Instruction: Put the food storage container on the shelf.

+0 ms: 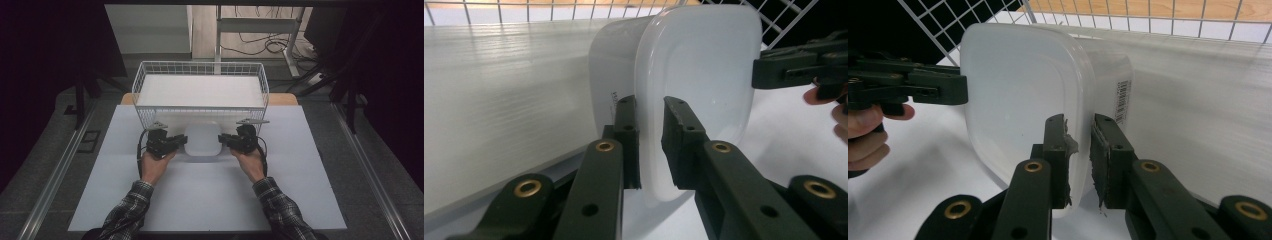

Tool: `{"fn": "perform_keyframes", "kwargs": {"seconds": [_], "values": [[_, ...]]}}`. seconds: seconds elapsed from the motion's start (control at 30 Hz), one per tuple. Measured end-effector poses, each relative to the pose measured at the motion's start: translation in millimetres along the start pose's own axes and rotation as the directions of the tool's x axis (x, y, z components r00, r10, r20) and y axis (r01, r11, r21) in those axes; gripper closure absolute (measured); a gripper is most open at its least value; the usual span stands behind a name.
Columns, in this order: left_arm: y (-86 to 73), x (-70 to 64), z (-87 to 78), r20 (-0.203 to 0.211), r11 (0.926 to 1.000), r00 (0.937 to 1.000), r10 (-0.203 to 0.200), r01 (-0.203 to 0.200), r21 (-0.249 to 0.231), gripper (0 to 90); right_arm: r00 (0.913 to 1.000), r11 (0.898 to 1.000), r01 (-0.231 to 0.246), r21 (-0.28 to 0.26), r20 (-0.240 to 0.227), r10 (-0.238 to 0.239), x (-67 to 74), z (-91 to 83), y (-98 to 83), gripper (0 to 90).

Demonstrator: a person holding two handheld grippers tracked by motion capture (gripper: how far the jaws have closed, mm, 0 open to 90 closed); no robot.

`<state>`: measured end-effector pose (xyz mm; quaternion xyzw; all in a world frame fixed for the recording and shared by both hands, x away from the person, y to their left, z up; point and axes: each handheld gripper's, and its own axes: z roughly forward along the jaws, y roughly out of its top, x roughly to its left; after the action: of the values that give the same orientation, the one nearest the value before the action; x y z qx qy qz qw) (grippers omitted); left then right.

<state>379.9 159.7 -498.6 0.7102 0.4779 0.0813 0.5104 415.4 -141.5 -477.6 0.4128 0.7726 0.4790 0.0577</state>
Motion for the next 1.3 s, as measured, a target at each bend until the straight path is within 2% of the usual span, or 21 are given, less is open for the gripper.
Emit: {"fn": "perform_keyframes", "kwargs": {"seconds": [0.2,0.3,0.4,0.53,0.57,0.6,0.63,0.8,0.93,0.97,1.07,1.1,1.2,1.3], "values": [[-0.2,0.0,3.7,-0.016,0.9985,0.9988,0.046,-0.046,-0.028,74.6,0.9991,0.999,0.04,0.0,0.012,-0.04,-1.4,2.1,4.4,74.7],[2.5,0.5,8.1,-0.028,0.9968,0.9966,0.077,-0.077,-0.017,70.8,0.9981,0.999,0.053,0.005,0.032,-0.053,-0.4,5.7,6.9,71.6],[4.0,3.4,8.9,-0.022,0.9973,0.9973,0.071,-0.071,-0.019,68.8,0.9978,0.999,0.053,0.004,0.039,-0.053,-1.4,9.2,9.5,69.9],[6.7,4.6,10.8,-0.039,0.9955,0.9954,0.088,-0.089,-0.033,66.3,0.9986,0.999,0.039,-0.002,0.036,-0.039,-5.1,13.1,12.9,67.7],[9.0,4.5,12.7,-0.063,0.9935,0.992,0.109,-0.111,-0.024,66.0,0.9984,0.999,0.036,-0.008,0.043,-0.035,-6.1,13.5,13.1,68.1],[9.0,4.5,12.7,-0.063,0.9935,0.992,0.109,-0.111,-0.024,64.6,0.9984,0.999,0.036,-0.008,0.043,-0.035,-6.1,13.5,13.1,68.1],[10.8,4.9,15.2,-0.078,0.9931,0.9907,0.111,-0.114,-0.029,64.0,0.9943,0.997,0.073,-0.02,0.079,-0.072,-4.1,15.1,12.9,69.7],[16.1,9.5,20.3,-0.098,0.993,0.9896,0.105,-0.11,-0.043,60.0,0.9829,0.991,0.127,-0.038,0.139,-0.121,0.6,19.3,14.6,69.6],[19.5,10.5,23.1,-0.12,0.9933,0.9877,0.101,-0.107,-0.044,57.5,0.9805,0.991,0.126,-0.053,0.158,-0.117,-0.8,23.0,16.5,69.6],[21.0,10.5,23.0,-0.123,0.993,0.9865,0.108,-0.113,-0.033,53.2,0.9808,0.991,0.119,-0.055,0.162,-0.109,-1.2,23.4,18.0,68.8],[20.7,8.7,21.0,-0.112,0.9918,0.9865,0.119,-0.124,-0.031,45.1,0.9832,0.991,0.113,-0.07,0.152,-0.101,-1.6,20.1,19.2,66.8],[18.3,6.6,16.8,-0.098,0.9926,0.9894,0.107,-0.112,-0.048,42.6,0.9864,0.99,0.107,-0.087,0.134,-0.095,-0.9,14.3,19.4,66.7],[13.9,4.5,12.4,-0.076,0.9934,0.9921,0.1,-0.104,-0.05,36.4,0.9876,0.99,0.111,-0.081,0.121,-0.101,0.3,9.7,17.9,66.8],[7.8,2.3,7.0,-0.064,0.9931,0.9923,0.106,-0.109,-0.042,30.5,0.9882,0.99,0.118,-0.072,0.107,-0.11,1.8,6.4,13.2,67.9]]}}
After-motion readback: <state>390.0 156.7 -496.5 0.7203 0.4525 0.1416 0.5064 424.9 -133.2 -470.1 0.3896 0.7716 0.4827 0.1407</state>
